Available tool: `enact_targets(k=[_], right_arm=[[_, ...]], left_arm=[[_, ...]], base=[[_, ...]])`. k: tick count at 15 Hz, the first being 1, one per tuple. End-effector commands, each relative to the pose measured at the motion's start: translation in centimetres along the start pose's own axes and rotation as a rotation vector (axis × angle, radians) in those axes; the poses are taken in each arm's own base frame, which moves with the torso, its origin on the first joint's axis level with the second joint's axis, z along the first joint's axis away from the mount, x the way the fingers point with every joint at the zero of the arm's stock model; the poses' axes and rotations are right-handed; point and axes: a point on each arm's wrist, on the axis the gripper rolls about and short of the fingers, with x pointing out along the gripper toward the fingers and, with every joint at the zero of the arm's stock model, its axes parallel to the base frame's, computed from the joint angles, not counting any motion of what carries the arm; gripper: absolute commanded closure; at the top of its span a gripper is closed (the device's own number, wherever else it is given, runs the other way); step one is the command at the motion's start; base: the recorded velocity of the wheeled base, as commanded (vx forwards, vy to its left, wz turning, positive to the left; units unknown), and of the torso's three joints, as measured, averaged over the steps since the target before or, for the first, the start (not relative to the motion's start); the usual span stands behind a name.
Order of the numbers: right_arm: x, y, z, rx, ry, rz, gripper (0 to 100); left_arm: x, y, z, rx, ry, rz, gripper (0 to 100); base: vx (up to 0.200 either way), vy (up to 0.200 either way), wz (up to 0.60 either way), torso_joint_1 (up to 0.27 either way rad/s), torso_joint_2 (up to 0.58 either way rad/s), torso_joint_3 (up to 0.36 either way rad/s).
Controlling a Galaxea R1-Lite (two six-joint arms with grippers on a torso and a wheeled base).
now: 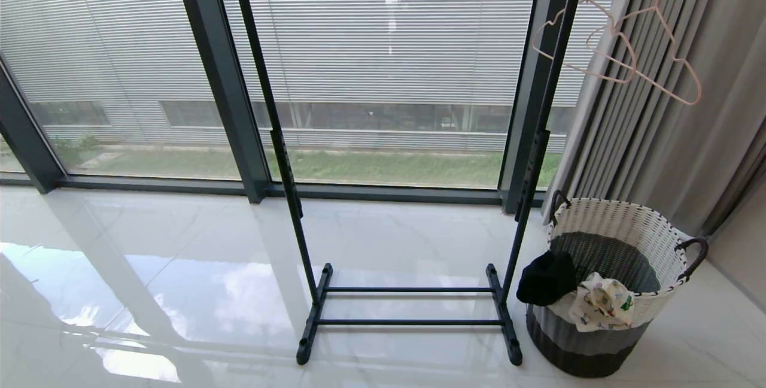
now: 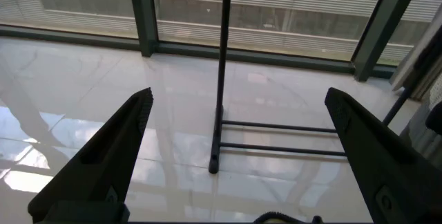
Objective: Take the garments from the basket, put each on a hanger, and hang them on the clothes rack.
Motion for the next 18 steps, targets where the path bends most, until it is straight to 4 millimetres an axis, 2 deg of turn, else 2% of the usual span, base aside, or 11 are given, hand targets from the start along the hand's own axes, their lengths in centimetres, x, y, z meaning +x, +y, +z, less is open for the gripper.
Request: enact_targets(k=[1, 7, 11, 18], right_arm=[[0.00, 0.00, 0.00, -0.001, 0.000, 0.001, 0], [0.00, 0.00, 0.00, 0.004, 0.000, 0.001, 0], [0.00, 0.00, 0.00, 0.004, 0.000, 0.001, 0], [0.00, 0.00, 0.00, 0.004, 0.000, 0.001, 0]], left_arm=[[0.00, 0.00, -0.01, 0.000, 0.001, 0.000, 0], [0.00, 0.00, -0.01, -0.002, 0.001, 0.000, 0], [0.00, 0.00, -0.01, -0.005, 0.001, 0.002, 0], [0.00, 0.00, -0.01, -0.006, 0.001, 0.002, 0]], base=[[0.200, 0.000, 0.00, 0.007, 0.01, -0.002], [0.200, 0.000, 0.00, 0.002, 0.00, 0.006], [0.000, 0.000, 0.00, 0.000, 0.00, 0.000], [0.000, -0.200, 0.00, 0.004, 0.00, 0.002]])
